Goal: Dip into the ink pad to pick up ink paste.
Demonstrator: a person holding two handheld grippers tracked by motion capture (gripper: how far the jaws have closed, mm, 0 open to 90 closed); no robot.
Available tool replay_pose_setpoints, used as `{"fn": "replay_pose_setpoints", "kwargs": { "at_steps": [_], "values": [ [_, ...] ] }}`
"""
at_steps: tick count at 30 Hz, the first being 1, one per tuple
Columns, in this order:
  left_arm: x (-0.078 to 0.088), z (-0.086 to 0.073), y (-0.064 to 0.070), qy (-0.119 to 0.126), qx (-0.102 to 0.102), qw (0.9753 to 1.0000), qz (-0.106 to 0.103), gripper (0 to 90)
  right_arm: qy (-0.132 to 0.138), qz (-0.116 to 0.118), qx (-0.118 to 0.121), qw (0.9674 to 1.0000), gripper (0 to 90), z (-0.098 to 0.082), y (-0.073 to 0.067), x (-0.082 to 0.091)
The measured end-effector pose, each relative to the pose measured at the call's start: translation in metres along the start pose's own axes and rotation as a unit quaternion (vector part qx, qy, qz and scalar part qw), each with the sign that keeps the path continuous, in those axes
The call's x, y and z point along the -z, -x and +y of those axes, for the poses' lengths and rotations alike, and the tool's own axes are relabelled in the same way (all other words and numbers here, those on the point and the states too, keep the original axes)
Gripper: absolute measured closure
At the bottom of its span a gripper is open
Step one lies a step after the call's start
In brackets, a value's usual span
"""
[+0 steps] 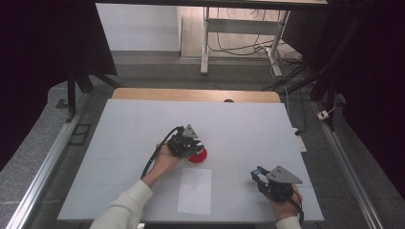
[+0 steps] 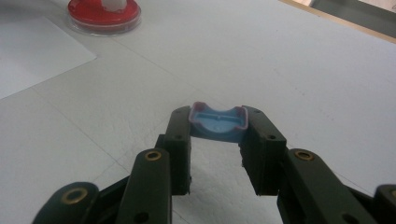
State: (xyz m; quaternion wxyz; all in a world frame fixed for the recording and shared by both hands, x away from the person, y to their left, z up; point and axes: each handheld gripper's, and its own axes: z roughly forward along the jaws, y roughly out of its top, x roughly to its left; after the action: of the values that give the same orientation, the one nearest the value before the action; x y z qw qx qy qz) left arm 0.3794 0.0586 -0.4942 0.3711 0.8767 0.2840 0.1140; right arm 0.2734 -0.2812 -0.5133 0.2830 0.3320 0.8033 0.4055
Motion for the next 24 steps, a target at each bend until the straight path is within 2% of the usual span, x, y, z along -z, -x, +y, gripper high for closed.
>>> {"fn": "replay_pose_setpoints", "kwargs": {
  "at_steps": [4,13,24],
  "values": [
    [-0.0005,-0.0003,0.0,-0.001,0.0,1.0,0.0,76.1,-0.002,-0.003,0.003,1.0,64.3,0.0005,-0.0008,0.0002],
    [-0.0029,0.0003,0.0037,-0.015,-0.012,0.9998,0.01,76.2,-0.001,-0.002,0.005,1.0,64.4,0.0006,-0.0007,0.0002],
    [-0.0033,0.0006,0.005,-0.014,-0.015,0.9997,0.014,76.2,0.0,-0.001,0.007,1.0,64.4,0.0006,-0.0013,-0.0011]
  ]
}}
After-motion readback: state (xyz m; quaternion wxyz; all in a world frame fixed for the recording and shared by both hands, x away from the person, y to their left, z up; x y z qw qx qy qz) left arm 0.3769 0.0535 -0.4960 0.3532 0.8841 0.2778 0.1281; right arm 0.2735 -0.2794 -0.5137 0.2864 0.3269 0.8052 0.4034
